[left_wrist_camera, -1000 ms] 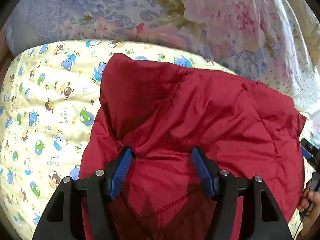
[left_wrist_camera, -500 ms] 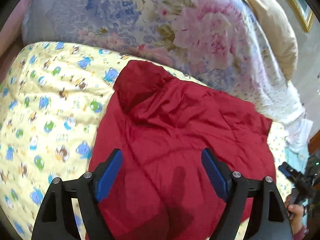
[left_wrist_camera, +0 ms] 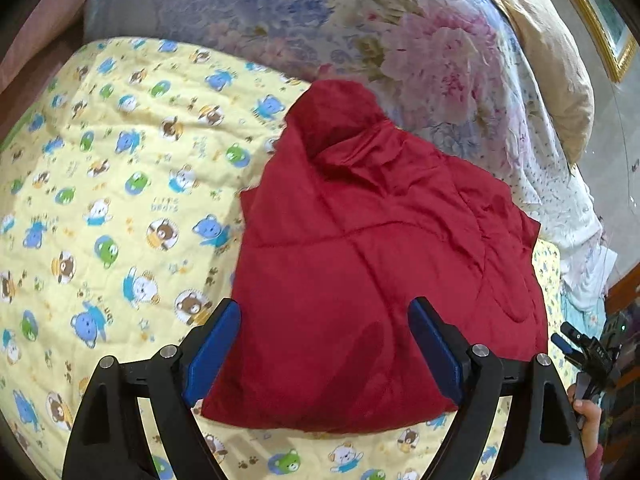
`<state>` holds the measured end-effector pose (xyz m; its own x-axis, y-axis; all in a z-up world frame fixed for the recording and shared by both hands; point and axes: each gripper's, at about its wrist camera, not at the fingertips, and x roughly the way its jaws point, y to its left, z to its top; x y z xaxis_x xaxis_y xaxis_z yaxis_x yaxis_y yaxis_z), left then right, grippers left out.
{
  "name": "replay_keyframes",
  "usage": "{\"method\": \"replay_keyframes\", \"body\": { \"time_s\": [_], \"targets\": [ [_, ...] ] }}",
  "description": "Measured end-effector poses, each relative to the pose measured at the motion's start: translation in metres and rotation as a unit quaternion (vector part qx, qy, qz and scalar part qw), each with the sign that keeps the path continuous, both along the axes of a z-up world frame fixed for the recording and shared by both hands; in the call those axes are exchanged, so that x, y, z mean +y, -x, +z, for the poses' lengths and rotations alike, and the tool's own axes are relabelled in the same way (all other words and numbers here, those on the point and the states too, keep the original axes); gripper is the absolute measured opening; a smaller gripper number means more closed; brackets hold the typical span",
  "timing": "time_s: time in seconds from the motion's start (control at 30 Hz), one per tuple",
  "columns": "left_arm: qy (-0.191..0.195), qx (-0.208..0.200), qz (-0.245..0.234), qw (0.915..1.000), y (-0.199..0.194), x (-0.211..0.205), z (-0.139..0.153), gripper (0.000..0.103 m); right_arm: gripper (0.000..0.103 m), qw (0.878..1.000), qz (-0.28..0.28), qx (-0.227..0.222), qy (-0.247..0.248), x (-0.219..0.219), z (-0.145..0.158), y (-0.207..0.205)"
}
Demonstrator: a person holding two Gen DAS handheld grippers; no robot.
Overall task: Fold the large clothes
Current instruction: 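Release the hem and press the folded jacket flat with both grippers, then grasp the folded jacket's edge with both grippers and lift it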
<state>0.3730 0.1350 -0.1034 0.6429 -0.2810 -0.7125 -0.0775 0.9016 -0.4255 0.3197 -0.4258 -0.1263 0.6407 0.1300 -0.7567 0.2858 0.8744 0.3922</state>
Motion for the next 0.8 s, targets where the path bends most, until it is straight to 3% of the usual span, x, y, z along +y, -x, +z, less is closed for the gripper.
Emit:
{"method": "replay_keyframes", "body": {
  "time_s": [0.27,0.37,0.63,0.8],
  "targets": [
    [0.02,0.012,-0.002,0.9997,-0.001,0.007,-0.011,0.087,0.091,1.0,0.0,0.013,-0.012,-0.006,-0.009,0.005],
    [0.025,0.012,-0.01,0.9996,-0.006,0.007,-0.015,0.092,0.091,1.0,0.005,0.017,-0.025,-0.008,-0.015,0.003],
    [0.057,0.025,-0.027,0.9977,-0.024,0.011,-0.037,0.098,0.091,0.997,-0.008,0.046,-0.066,-0.021,-0.045,-0.004],
    [0.096,0.039,-0.026,0.9943,-0.039,0.011,-0.057,0.102,0.091,0.994,-0.007,0.049,-0.098,-0.02,-0.056,-0.007]
  ]
}}
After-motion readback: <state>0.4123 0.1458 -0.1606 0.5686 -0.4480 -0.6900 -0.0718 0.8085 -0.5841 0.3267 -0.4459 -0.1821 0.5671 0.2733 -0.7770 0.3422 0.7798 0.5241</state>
